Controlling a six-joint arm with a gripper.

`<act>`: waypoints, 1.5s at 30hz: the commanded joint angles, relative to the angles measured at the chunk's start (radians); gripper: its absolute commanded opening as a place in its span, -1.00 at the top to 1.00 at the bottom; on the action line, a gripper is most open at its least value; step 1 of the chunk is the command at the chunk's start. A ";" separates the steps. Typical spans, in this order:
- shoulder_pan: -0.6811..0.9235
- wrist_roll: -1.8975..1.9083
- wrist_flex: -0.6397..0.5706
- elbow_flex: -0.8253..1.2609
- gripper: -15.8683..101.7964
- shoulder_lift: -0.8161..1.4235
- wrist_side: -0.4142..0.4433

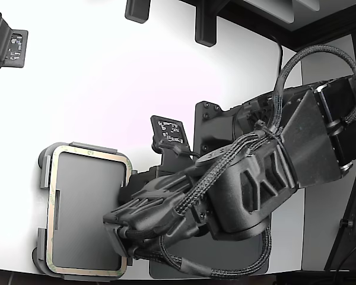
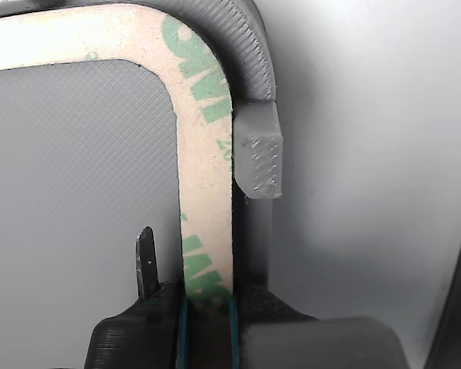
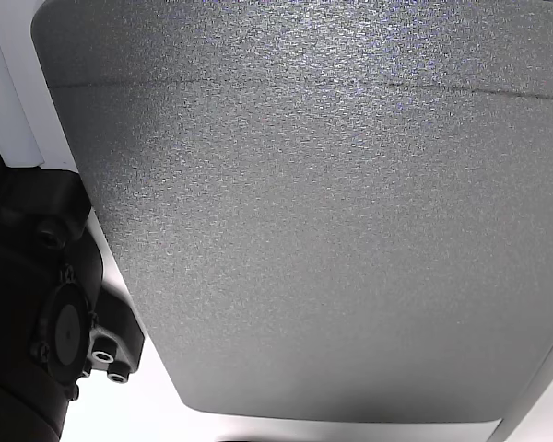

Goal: Grab top frame and put it into gray box.

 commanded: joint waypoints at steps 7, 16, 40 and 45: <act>-0.012 -0.003 0.012 -0.028 0.93 0.014 -0.012; -0.012 0.000 0.012 -0.032 0.93 0.008 -0.005; -0.009 -0.071 0.008 -0.114 -0.97 0.032 0.081; -0.015 -0.235 -0.032 -0.132 -0.97 0.109 0.192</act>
